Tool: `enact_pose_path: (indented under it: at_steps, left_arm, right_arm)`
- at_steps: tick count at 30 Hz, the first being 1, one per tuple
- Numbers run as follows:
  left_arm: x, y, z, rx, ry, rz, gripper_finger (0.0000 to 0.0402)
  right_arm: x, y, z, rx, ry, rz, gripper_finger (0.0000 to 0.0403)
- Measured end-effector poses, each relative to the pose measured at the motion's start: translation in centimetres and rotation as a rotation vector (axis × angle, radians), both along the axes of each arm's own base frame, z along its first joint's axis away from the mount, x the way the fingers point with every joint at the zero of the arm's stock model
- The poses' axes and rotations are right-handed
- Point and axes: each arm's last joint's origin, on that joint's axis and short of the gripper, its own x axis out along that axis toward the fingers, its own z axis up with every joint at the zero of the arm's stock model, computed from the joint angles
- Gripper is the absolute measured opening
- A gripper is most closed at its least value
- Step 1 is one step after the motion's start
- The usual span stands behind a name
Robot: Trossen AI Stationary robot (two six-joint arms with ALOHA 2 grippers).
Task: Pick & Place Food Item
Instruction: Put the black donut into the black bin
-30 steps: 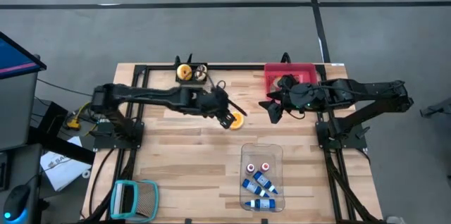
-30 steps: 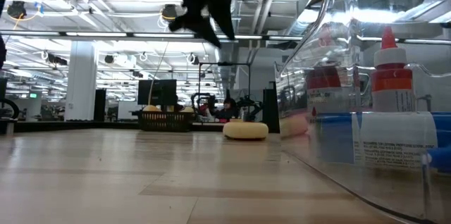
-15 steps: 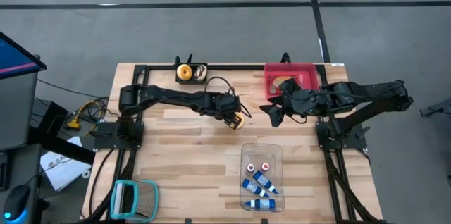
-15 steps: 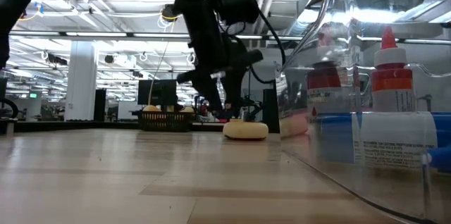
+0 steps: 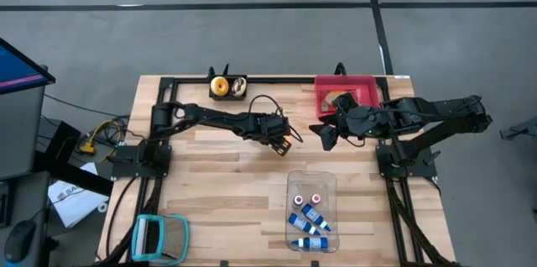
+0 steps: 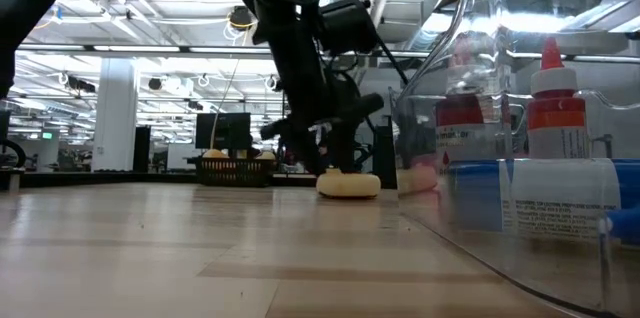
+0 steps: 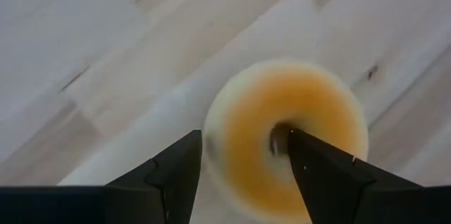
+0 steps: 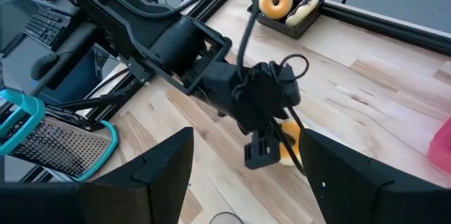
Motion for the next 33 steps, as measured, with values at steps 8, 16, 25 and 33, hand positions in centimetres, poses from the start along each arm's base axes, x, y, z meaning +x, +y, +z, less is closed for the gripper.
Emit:
enact_pose_path:
  at_steps: [8,16,25,33]
  left_arm:
    - [0.3,0.0,-1.7,-0.001,0.032,-0.003,0.0204]
    - [0.5,1.7,-0.9,-0.031,-0.055,0.070,0.0137]
    - [-0.4,3.4,1.3,-0.078,-0.095,0.131,0.0040]
    - [-5.3,4.8,8.2,0.256,0.030,0.287,0.0036]
  right_arm:
    - [0.0,0.0,0.0,0.000,-0.001,-0.001,0.0249]
    - [0.0,0.0,0.0,0.000,-0.001,-0.001,0.0249]
    - [0.0,-0.1,0.0,-0.014,-0.001,-0.016,0.0249]
    - [0.0,-0.1,0.0,-0.033,0.008,-0.015,0.0249]
